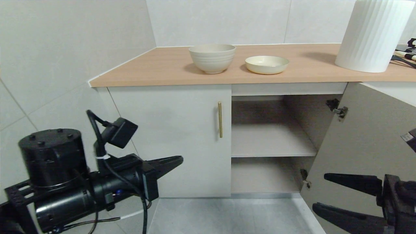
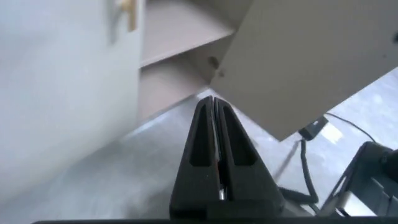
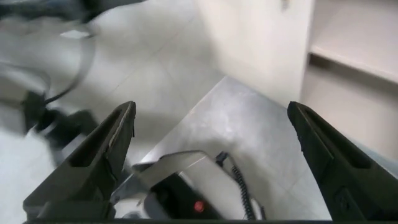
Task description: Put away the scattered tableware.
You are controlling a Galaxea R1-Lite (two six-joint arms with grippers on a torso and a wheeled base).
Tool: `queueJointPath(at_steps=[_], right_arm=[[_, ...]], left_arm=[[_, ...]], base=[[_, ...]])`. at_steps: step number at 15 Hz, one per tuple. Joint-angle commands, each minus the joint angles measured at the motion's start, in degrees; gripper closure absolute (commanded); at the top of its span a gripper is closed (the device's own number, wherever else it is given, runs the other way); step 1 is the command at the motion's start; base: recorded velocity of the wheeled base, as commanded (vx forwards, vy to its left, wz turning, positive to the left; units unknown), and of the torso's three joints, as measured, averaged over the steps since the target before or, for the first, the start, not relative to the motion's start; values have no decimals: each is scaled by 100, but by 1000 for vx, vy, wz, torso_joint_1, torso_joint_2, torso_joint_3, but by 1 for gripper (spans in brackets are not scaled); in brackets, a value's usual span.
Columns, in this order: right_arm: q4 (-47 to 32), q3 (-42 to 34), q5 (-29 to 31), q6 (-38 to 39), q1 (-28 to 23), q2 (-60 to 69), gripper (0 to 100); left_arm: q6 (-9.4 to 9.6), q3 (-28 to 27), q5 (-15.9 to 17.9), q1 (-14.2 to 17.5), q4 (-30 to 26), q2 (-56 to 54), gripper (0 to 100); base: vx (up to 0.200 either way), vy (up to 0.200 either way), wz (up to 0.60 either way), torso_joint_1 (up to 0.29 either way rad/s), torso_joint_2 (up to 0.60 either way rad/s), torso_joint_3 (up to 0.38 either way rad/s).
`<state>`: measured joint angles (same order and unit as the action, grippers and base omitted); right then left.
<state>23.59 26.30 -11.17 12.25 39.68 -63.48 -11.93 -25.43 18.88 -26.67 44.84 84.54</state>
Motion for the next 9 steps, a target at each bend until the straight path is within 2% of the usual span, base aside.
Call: queueJointPath(at_steps=[1, 4, 7, 9], right_arm=[[14, 350, 132, -21, -118, -552, 0], [-3, 886, 141, -30, -268, -947, 0], [-425, 1598, 176, -21, -619, -1527, 0], [-425, 1660, 572, -21, -663, -1738, 0]], left_arm=[[-11, 108, 1, 356, -476, -966, 0], [-11, 38, -7, 523, -529, -1089, 0], [-19, -305, -7, 637, -537, -1019, 0], [-19, -384, -7, 663, -537, -1027, 0]], base=[[0, 0, 0, 0, 0, 0], [0, 0, 0, 0, 0, 0], [0, 0, 0, 0, 0, 0], [0, 0, 0, 0, 0, 0]])
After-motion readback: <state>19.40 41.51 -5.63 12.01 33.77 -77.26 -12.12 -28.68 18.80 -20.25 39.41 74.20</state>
